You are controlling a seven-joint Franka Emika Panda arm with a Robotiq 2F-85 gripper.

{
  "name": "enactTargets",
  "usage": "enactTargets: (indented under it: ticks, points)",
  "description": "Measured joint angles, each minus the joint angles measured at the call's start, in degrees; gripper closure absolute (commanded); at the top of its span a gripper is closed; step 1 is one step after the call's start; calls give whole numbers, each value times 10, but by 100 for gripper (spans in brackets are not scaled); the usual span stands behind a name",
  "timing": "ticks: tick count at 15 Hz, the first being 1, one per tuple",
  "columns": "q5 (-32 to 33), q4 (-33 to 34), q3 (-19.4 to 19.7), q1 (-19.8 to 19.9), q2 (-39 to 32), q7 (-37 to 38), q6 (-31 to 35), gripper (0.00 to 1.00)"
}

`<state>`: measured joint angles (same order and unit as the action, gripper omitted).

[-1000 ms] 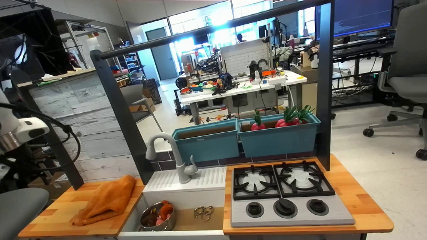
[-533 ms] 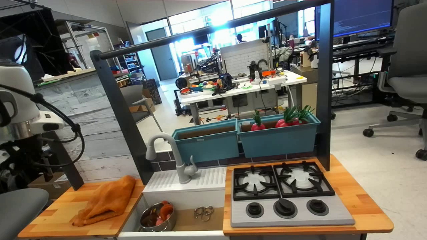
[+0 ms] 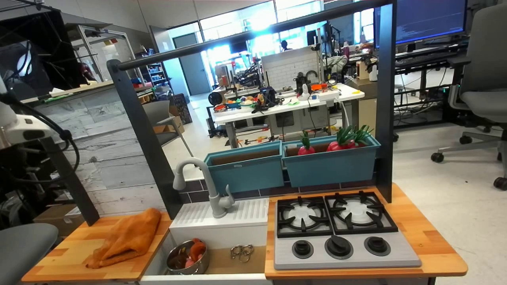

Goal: Put the toys in the pot and wipe the counter with the orange towel

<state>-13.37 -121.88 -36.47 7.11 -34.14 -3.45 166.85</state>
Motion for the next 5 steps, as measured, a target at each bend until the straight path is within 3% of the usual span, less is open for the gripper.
enactTargets:
  ticks: [5]
  points:
    - [-45,-49,-78,21,78,-7,76,0]
